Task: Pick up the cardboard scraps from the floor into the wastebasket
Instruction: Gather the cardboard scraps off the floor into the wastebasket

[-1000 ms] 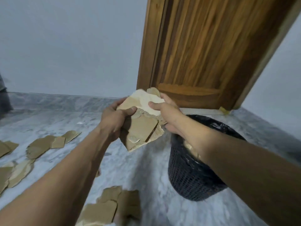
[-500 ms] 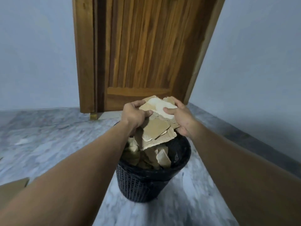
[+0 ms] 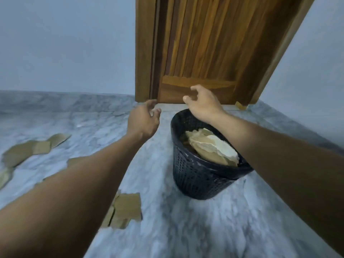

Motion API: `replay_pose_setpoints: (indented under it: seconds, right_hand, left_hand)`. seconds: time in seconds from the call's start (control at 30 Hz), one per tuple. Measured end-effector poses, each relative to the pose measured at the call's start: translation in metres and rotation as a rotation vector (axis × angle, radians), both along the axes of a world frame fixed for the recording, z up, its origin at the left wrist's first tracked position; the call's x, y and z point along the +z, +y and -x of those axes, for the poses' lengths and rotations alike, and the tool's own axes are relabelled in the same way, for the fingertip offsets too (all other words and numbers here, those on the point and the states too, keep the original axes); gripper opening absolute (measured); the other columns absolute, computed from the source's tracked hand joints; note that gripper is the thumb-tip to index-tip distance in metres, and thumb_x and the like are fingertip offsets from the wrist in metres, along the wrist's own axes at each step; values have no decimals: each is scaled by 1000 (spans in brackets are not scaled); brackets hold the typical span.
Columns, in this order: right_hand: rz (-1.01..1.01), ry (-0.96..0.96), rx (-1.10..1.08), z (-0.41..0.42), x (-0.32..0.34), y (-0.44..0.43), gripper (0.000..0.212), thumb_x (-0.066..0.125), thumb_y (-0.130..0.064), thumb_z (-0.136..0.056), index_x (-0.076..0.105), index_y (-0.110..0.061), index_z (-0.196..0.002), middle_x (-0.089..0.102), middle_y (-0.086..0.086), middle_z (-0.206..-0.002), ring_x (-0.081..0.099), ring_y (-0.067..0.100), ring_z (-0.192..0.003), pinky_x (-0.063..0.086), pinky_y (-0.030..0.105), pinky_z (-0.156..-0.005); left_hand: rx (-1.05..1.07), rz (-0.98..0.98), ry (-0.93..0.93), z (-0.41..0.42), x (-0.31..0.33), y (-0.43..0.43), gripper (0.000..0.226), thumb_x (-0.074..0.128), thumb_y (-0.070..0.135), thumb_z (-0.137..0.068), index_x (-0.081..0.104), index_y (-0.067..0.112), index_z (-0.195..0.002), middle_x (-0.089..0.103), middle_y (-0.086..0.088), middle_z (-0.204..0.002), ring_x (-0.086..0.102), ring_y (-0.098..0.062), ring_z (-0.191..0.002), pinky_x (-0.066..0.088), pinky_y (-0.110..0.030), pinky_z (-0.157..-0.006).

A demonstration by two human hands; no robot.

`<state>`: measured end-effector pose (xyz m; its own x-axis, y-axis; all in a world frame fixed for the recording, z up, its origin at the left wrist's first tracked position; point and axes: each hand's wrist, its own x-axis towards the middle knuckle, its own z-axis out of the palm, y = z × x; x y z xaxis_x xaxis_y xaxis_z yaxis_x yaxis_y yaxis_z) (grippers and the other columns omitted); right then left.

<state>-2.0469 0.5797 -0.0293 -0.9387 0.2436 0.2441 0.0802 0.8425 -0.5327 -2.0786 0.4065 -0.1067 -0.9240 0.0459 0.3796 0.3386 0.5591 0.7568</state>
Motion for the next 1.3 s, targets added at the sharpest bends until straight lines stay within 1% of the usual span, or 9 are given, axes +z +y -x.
replay_pose_setpoints:
  seconds: [0.17,0.4,0.57,0.67,0.83,0.9,1.0,1.17,1.3]
  right_hand:
    - [-88,137,295,0,-67,-88,46,48,-39,-104,42,-25,-148,43,0,-148,51,23,-126,45,37,-90]
    - [-60,-731,364,-38,-245,-140,122,52,-95,-65,-15,-47,-156,-24,4,-168,-13,38,-155,12,66,-119]
    - [-206,-739,481,-66,-315,-191,148,49,-106,-42,-41,-46,-144,-39,10,-160,-35,39,-147,-14,72,-113]
    - [-197,-593,505,-47,-329,-224,148,48,-104,-44,-40,-42,-146,-32,11,-164,-35,35,-148,-17,68,-114]
    - [-74,-350,567,3,-337,-259,146,43,-104,-49,-16,-28,-159,-7,10,-170,-14,27,-155,-4,60,-122]
    - [129,-304,591,17,-334,-274,130,56,-90,-63,-3,-29,-161,-2,7,-169,-6,23,-155,5,56,-124]
    - [407,-224,485,43,-331,-291,109,53,-85,-71,8,-40,-158,0,0,-168,-1,21,-156,13,56,-123]
    - [20,-424,490,124,-322,-308,111,41,-98,-67,-6,-53,-157,-31,5,-165,-26,32,-152,-12,65,-118]
    - [-205,-625,692,152,-315,-328,93,38,-97,-71,11,-62,-152,-22,-1,-168,-25,36,-152,-19,74,-109]
  left_hand:
    - [201,185,-179,-19,-91,-133,62,51,51,-99,39,22,-153,54,-11,-146,50,-33,-133,41,-43,-106]
    - [307,497,-506,-95,-214,-247,117,24,97,-65,8,31,-161,5,-11,-168,1,-36,-154,9,-59,-121]
    - [355,520,-523,-82,-249,-278,92,24,83,-87,-5,34,-160,-8,-10,-169,-9,-36,-154,0,-57,-121]
    - [206,696,-493,-68,-260,-286,74,8,69,-91,15,37,-157,6,-7,-169,3,-37,-154,8,-62,-119]
    - [312,297,-415,-71,-247,-276,78,10,70,-93,26,28,-157,36,-6,-159,25,-32,-148,17,-59,-118]
    - [338,184,-463,-76,-242,-272,97,27,87,-81,9,34,-160,19,-3,-166,12,-29,-153,9,-55,-123]
    - [274,469,-523,-86,-252,-268,133,30,105,-58,-20,32,-157,-23,0,-165,-25,-23,-151,-18,-48,-121]
    - [306,612,-530,-79,-268,-275,131,26,104,-62,-8,25,-161,-12,-8,-168,-17,-22,-154,-14,-51,-122]
    - [351,598,-515,-72,-263,-282,108,29,88,-81,-17,29,-158,-6,-7,-169,-9,-31,-155,-2,-60,-122]
